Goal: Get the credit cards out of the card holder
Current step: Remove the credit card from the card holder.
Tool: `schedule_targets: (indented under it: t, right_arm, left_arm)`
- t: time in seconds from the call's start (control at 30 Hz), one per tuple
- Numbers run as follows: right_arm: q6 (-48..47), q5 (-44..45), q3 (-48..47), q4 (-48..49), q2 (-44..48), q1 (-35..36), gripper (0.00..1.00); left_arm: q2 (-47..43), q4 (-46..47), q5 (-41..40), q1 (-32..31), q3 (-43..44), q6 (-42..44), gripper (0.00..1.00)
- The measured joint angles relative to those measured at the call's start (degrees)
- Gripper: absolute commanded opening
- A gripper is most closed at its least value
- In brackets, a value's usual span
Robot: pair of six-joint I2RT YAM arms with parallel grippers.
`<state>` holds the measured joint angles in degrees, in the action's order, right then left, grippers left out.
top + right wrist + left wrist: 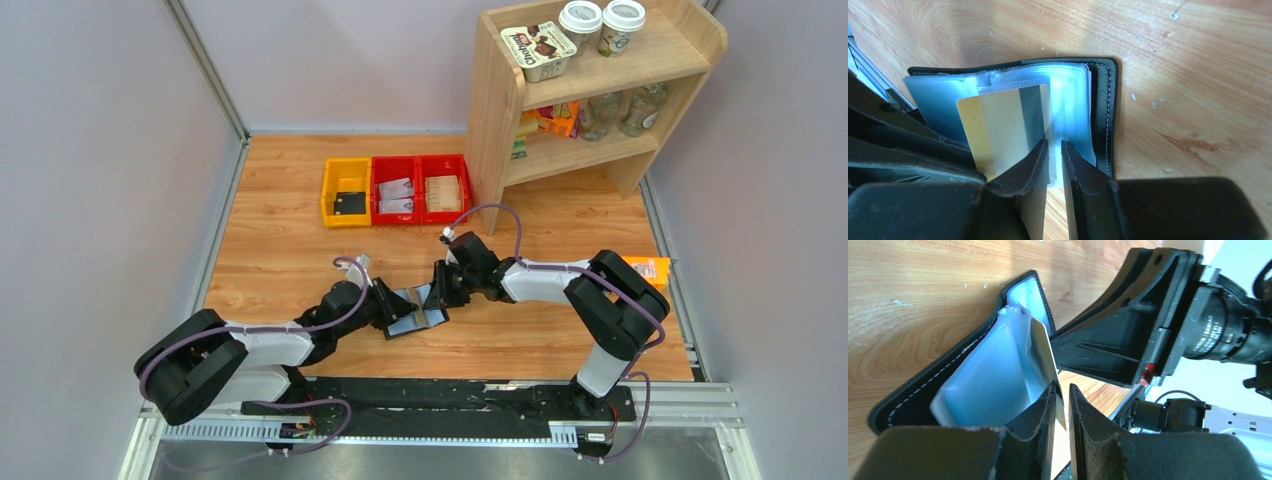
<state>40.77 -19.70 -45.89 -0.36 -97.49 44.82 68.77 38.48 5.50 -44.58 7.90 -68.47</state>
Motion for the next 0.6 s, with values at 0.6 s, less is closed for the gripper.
schedule_targets:
  t: [0.6]
  right_arm:
    - [1.5, -1.9, 0.5, 1.7, -0.9, -0.9, 0.23]
  left_arm:
    - [-2.9, -7.9, -0.1, 0.1, 0.6, 0.7, 0.05]
